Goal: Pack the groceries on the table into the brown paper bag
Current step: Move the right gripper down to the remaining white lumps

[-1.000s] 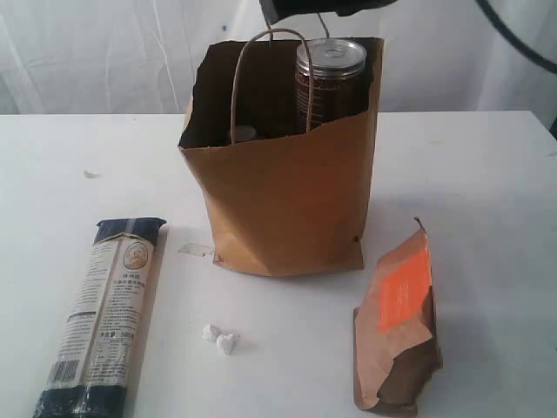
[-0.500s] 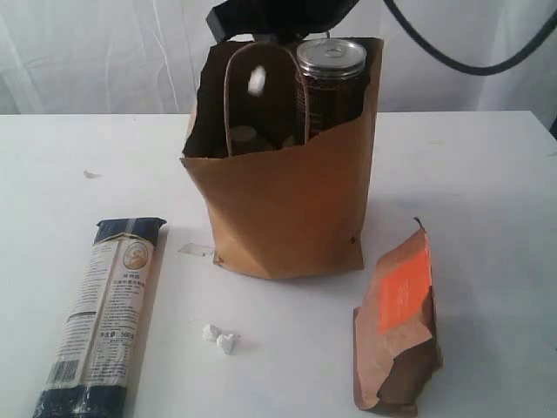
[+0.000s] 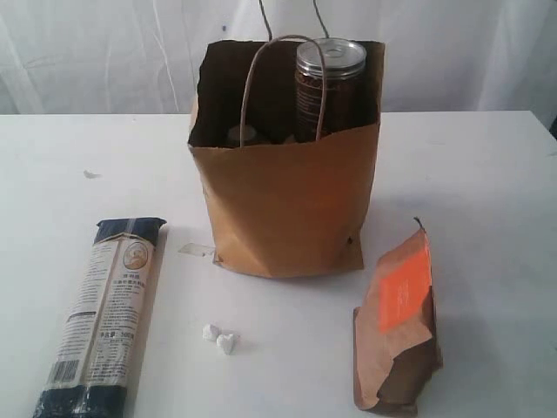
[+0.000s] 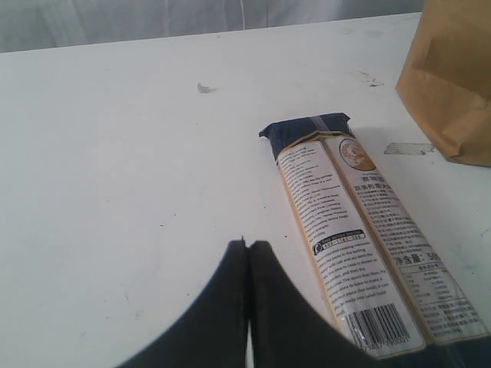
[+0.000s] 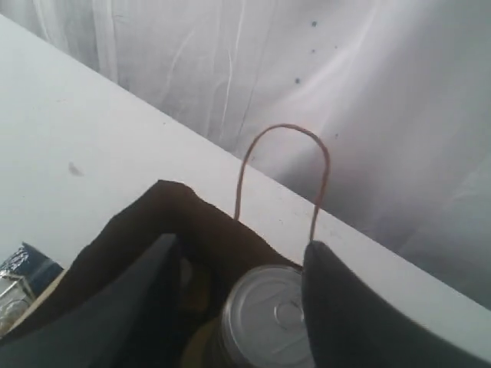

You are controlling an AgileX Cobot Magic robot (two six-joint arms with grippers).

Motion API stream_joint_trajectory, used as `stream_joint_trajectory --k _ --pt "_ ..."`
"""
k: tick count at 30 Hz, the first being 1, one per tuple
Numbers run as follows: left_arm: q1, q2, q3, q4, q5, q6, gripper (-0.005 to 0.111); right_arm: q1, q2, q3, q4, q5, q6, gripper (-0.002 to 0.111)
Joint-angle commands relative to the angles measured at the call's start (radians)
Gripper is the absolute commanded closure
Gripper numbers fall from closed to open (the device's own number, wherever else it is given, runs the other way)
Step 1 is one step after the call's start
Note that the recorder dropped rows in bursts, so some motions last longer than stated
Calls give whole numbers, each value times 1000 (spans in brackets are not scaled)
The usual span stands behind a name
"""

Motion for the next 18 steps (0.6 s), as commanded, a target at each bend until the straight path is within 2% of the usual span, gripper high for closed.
stream_joint_trajectory --k 1,7,11,18 --pt "-1 -5 3 -10 1 0 107 -7 -75 2 -28 134 -14 62" --pt "-1 -5 3 -10 1 0 107 -7 -262 161 88 178 -80 62" --pt "-1 -5 3 -10 1 0 107 -7 -406 329 324 185 -222 62" --pt "-1 -5 3 -10 1 0 107 -7 -533 513 408 204 -256 62"
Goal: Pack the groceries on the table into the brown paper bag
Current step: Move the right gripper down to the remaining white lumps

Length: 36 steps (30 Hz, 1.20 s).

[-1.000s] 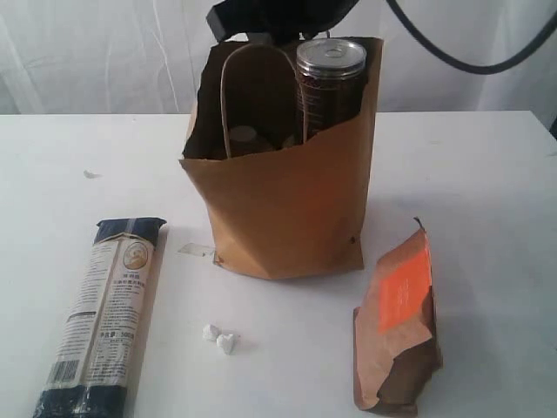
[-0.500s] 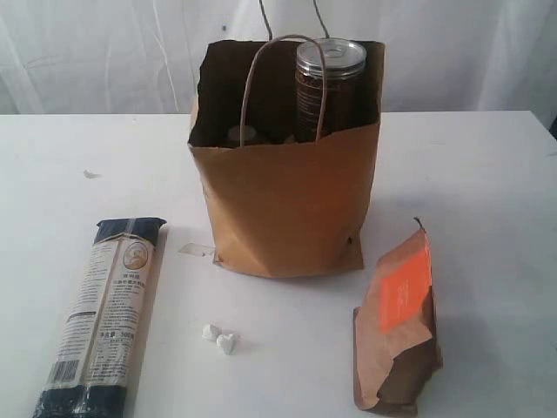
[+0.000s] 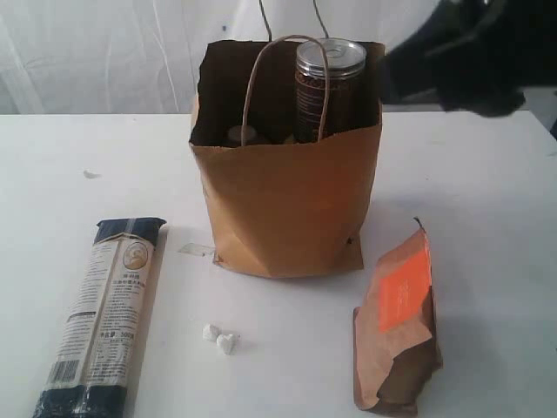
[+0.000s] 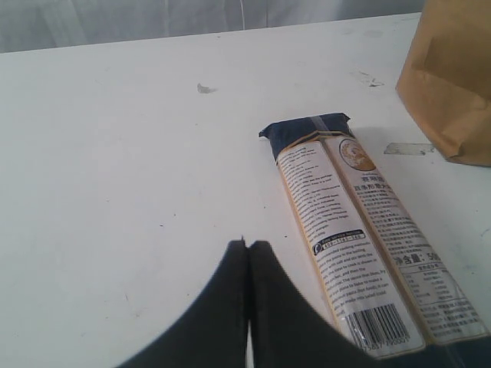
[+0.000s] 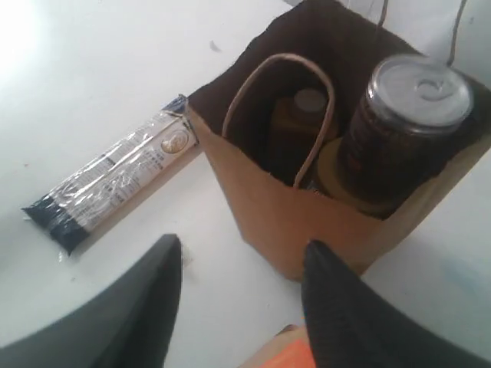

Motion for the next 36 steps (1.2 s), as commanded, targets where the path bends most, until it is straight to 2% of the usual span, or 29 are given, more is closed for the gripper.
stream_joint_trajectory --k 1,5,12,24,36 --pt "-1 -5 3 -10 1 0 107 -7 -46 107 94 16 -72 62" --pt "-1 -5 3 -10 1 0 107 14 -41 201 175 35 -166 62" --pt "-1 -5 3 -10 1 0 107 105 23 321 184 -18 -213 62" --pt "-1 -5 3 -10 1 0 107 268 244 330 182 -153 -263 62" --pt "-1 -5 3 -10 1 0 107 278 518 308 180 -256 -350 62"
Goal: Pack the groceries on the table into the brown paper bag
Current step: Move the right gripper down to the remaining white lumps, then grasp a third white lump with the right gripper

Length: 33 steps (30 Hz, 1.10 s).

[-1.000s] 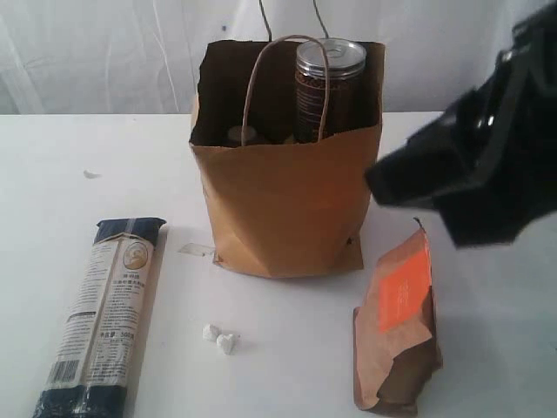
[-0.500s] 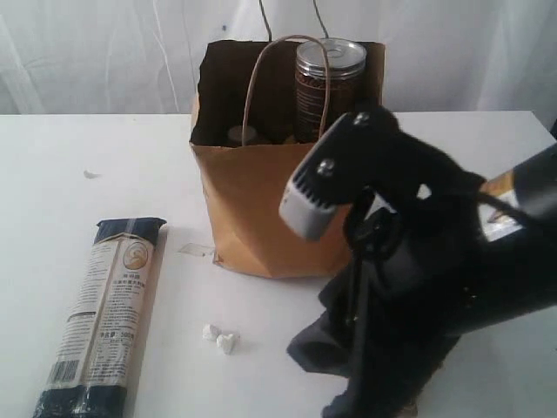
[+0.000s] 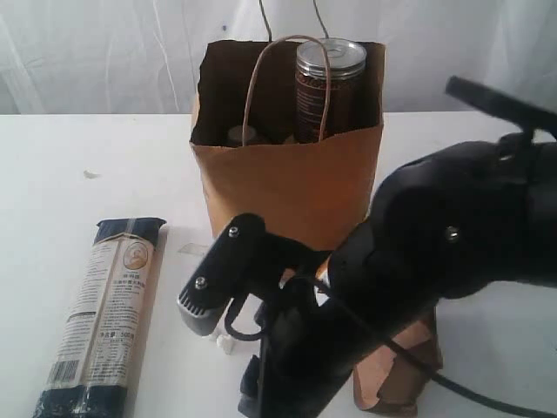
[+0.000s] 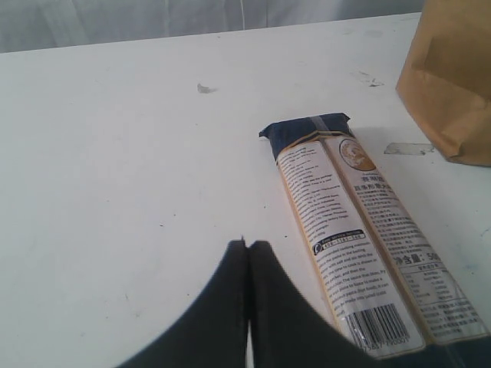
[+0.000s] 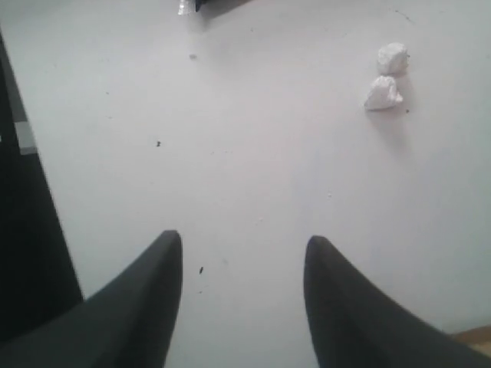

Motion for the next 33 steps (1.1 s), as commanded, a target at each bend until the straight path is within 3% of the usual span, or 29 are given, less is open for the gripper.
stream_joint_trajectory --k 1,9,33 --pt "-1 -5 3 -10 1 0 107 0 83 -26 -1 -49 -40 62" --pt "-1 -5 3 -10 1 0 107 0 210 -95 -17 -141 -59 62" --pt "-1 -5 3 -10 1 0 107 0 458 -257 -107 -143 -39 62"
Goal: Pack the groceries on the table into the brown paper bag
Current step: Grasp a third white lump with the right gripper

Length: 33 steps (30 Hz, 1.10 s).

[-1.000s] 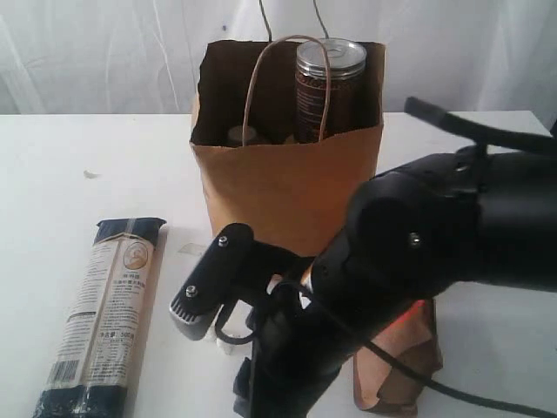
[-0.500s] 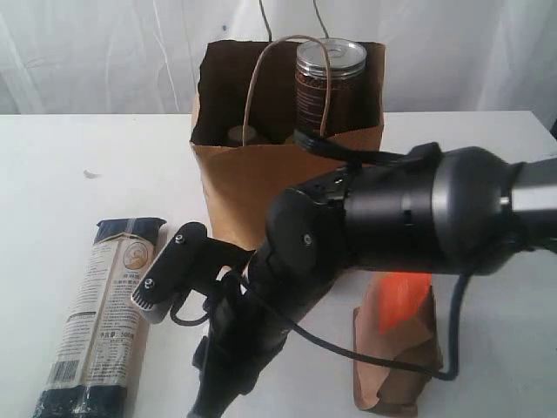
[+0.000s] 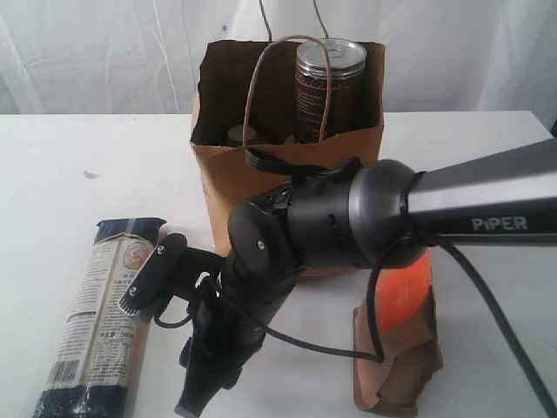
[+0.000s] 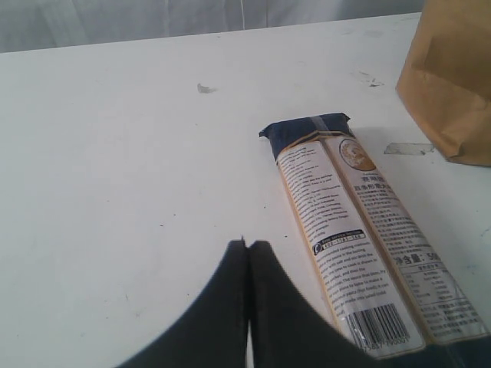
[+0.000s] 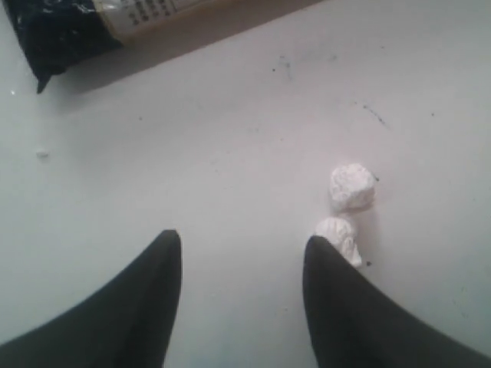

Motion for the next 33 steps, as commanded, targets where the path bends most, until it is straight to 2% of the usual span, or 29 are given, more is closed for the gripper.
stream_joint_trajectory --k 1,5,10,17,33 --pt "-1 -5 3 -10 1 0 107 0 22 -9 -56 -5 23 62" --pt "-1 -5 3 -10 1 0 107 -6 23 -9 -107 -15 69 62" --pt "-1 -5 3 -10 1 0 107 -50 23 -9 -111 -26 113 62" --pt "-1 -5 3 -10 1 0 107 -60 23 -9 -107 -31 117 62" --pt "-1 -5 3 -10 1 0 107 -60 33 -9 -12 -7 113 62"
